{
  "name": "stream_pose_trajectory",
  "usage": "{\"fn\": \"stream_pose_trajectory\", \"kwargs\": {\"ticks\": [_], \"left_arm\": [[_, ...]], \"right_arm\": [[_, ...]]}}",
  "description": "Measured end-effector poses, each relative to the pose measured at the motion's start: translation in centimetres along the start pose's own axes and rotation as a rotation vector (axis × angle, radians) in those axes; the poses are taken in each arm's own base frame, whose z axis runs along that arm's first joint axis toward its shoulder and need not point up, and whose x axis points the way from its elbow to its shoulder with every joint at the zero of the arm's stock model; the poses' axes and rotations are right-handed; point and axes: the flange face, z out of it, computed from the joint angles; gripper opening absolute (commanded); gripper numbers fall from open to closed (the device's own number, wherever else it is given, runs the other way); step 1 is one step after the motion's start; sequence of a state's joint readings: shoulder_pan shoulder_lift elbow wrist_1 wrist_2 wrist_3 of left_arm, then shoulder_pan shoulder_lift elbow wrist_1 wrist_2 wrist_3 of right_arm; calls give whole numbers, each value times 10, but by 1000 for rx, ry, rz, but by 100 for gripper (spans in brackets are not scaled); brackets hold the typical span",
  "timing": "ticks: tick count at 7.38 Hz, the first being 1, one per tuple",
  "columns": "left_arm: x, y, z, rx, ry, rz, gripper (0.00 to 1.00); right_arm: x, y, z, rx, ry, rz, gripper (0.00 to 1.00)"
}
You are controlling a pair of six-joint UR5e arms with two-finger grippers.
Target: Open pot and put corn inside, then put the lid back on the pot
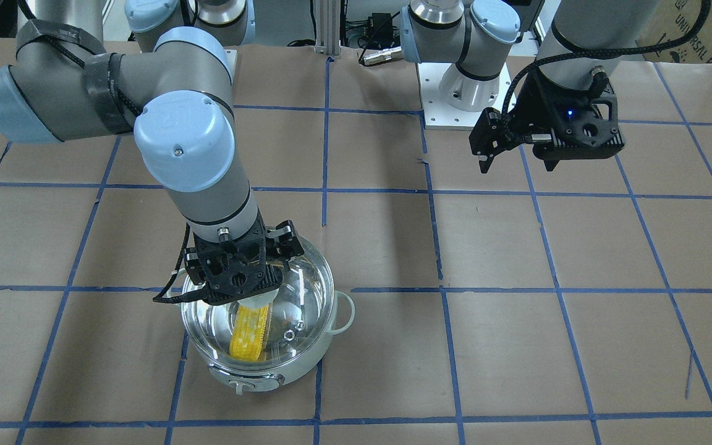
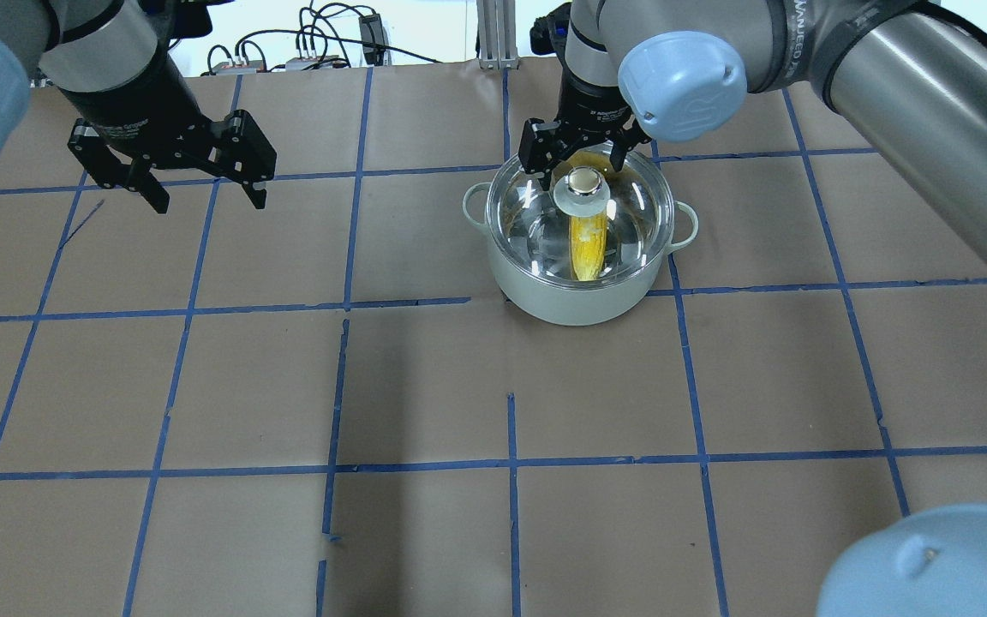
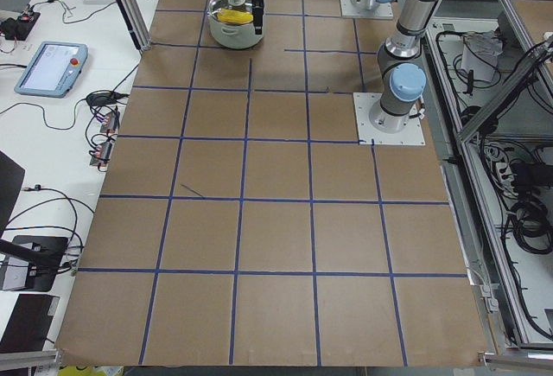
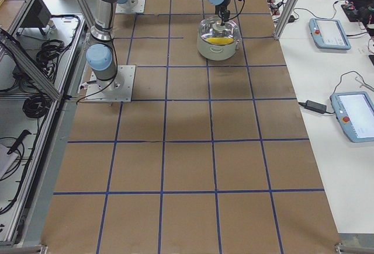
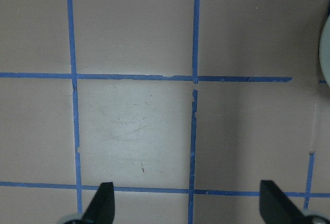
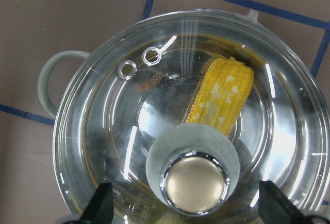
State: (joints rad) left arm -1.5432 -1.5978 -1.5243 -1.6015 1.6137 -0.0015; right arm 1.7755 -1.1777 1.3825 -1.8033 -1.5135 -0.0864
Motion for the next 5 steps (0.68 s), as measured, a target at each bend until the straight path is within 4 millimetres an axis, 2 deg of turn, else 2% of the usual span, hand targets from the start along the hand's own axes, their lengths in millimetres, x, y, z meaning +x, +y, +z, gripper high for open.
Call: {"fn": "stream_pose_trajectory", "kwargs": {"ticks": [2, 4, 5], "left_arm": [[0, 0, -1, 1, 0, 0, 99], [0, 0, 0, 1, -1, 0, 99], [0, 0, -1, 1, -1, 0, 99]], "right_arm": [[-1, 22, -33, 28, 11, 2, 100], [3, 62, -55, 36, 19, 17, 100], [16, 85, -63, 38, 40, 42, 100]]}}
